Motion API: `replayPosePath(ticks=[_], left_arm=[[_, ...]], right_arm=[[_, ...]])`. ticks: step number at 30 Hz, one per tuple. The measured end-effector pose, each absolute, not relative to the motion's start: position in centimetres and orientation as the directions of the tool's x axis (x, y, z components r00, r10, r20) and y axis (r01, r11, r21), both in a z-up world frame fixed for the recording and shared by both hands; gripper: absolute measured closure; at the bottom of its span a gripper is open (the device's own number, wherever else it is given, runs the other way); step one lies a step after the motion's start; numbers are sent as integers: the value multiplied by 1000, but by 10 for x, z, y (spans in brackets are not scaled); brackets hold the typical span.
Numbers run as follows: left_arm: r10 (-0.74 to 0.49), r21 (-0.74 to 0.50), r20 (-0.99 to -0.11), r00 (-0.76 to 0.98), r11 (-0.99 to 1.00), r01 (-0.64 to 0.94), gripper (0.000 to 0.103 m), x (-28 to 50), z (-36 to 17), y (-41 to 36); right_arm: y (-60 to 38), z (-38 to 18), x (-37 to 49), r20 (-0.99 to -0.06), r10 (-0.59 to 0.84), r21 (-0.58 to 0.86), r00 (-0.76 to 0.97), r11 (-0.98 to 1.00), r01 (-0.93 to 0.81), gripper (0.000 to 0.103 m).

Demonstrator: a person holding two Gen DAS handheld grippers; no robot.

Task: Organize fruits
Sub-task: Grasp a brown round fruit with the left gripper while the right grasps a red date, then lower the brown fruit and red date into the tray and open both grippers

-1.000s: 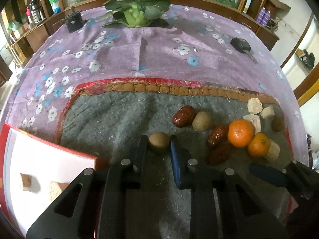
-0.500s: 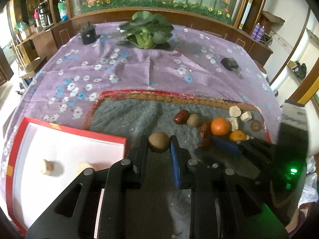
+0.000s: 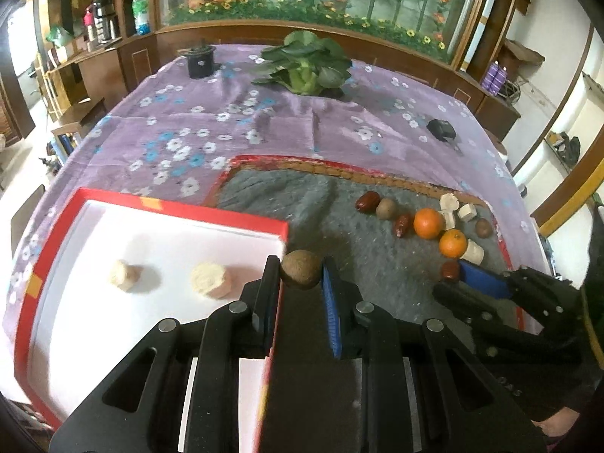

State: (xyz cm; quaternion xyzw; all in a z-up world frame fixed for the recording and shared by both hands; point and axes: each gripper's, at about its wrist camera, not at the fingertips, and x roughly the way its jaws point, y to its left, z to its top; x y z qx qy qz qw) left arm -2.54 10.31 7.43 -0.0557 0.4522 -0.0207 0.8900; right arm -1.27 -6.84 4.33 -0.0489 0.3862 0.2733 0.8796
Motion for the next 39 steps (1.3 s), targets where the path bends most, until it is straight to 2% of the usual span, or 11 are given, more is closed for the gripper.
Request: replayPosePath(ticks=[20,39], left_arm=[[82,-46,-786,613,981,-190,82,-77,69,176],[145,-44,-817,558,949,-311,82,-82,44,226]], right_arm=[[30,63,-47,-688,544,111,480,733,-671,74],[102,33,-35,-760,526,93,383,670,-736,74]])
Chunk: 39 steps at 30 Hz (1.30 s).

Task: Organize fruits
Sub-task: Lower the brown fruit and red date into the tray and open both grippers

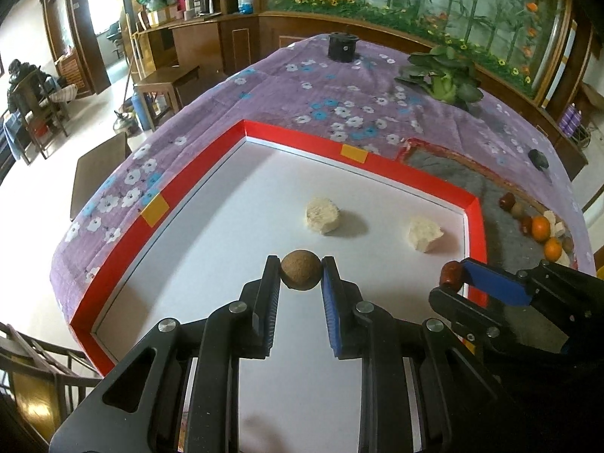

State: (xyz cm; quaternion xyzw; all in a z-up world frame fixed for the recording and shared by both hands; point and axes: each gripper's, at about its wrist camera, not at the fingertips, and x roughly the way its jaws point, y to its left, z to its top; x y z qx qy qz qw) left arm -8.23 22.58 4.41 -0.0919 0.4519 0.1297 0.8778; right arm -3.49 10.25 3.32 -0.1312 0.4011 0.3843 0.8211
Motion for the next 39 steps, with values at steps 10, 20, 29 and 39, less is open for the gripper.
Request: replayPosePath(ticks=[10,20,29,39], left_arm=[[153,-41,-836,527,940,-338,82,-79,34,229],[153,-54,-847,509,928,-369,71,-79,32,233],[153,-59,-812,564,939,-339,54,-81,54,210],[99,-61,-801,591,968,-245,55,-67,63,158]], right_arm=[[118,16,-34,-787,513,92,344,648,-756,74],[107,29,-39,-758,561,147,333,645,-750,61],[68,47,-42,-727,565,156,390,690,-707,59],[14,57,-40,-708,521,147,477,769,-622,58]])
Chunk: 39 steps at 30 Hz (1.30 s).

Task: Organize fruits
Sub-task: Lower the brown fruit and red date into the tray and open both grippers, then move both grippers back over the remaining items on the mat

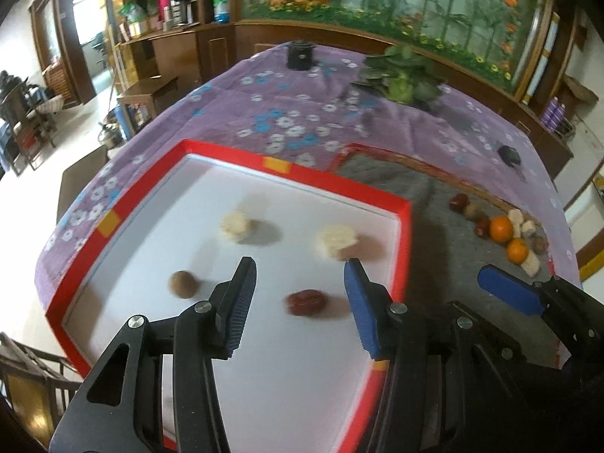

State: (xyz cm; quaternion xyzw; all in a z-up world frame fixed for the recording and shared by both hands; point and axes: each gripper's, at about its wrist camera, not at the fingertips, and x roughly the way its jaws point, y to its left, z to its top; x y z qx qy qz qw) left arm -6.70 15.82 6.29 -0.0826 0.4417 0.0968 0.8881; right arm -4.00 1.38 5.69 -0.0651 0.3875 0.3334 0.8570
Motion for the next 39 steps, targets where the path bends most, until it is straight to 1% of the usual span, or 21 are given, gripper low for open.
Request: replayPosePath(ticks=[8,13,18,23,27,29,33,35,36,37,38,39], left_arm=[[41,-59,-806,590,987,-150,55,-50,62,105],[-11,-69,-819,574,994,-80,55,-37,57,70],[-81,-98,-839,537,995,-3,55,-19,50,37],[-108,-105,-858,503,994,34,55,-1,44,15],[-116,-100,-863,492,993,59,55,6,42,4],[-121,-102,-866,486,993,65,55,8,41,0],[-125,-103,-873,472,992,72,55,12,39,-3],[-120,-99,-873,473,993,69,55,13,39,-3],[-122,-101,-873,473,992,68,55,14,40,-3],[-125,-105,-873,472,992,69,55,15,40,-3],[-128,-108,-873,470,992,69,55,17,41,-4],[-133,-112,-873,469,991,72,55,18,41,-6]], right_arm=[[-47,51,-35,-716,458,151,527,839,-523,58],[-96,44,-33,-728,391,140,564,889,-436,57],[-148,37,-31,-736,319,134,598,933,-333,56],[-181,30,-25,-739,282,139,612,952,-271,54],[-185,26,-15,-739,296,148,605,947,-284,54],[-178,26,-10,-736,299,120,608,940,-318,54],[-159,16,11,-760,287,35,583,914,-404,52],[-153,11,20,-763,297,17,574,897,-442,52],[-151,8,24,-768,302,13,565,889,-458,53],[-149,4,26,-778,298,5,553,884,-468,66],[-148,0,28,-793,285,-1,538,883,-469,75],[-151,0,26,-788,294,8,541,883,-468,74]])
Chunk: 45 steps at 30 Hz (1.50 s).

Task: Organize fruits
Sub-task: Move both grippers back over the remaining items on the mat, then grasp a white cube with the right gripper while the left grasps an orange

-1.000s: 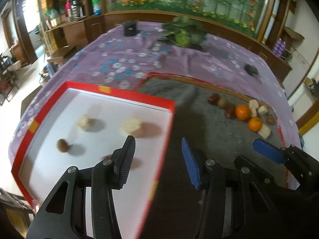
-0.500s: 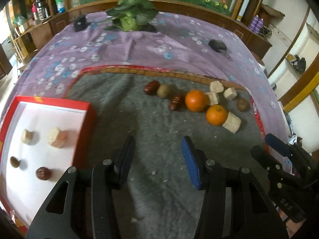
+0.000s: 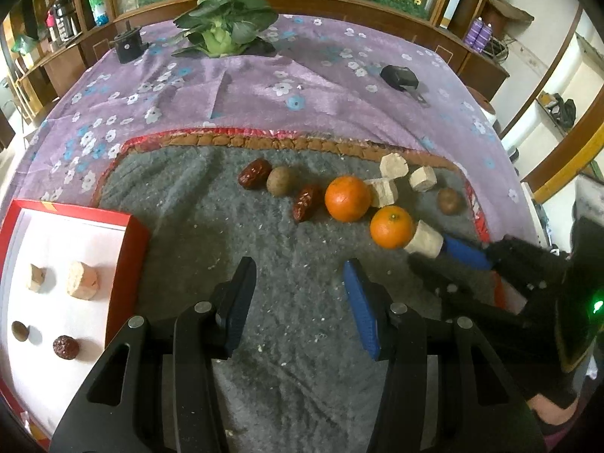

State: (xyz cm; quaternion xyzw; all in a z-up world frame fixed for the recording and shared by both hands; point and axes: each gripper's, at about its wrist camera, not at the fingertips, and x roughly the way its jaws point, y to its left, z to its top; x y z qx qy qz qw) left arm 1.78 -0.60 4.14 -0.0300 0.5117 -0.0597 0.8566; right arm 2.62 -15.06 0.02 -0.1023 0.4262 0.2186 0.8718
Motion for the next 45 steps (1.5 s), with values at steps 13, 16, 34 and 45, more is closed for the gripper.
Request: replayPosePath(ticks=[13,16,34,45], left_arm=[[-186,-135,-882,433,980,145,55,41,26,-68],[-173,-132,-889,425,983,124,55,51,17,-74],[-103,-45,-850,517,991,122,72,22,25,-51],[31,34,-799,601,999,-6,72,-30,51,23]], right_arm=[[-213,19,-1,-727,330,144,602,931,-336,75],[-216,16,0,-728,334,156,598,931,-330,75],[-196,27,-17,-717,362,175,596,921,-349,75],[-122,30,-34,-712,445,202,543,871,-449,75]])
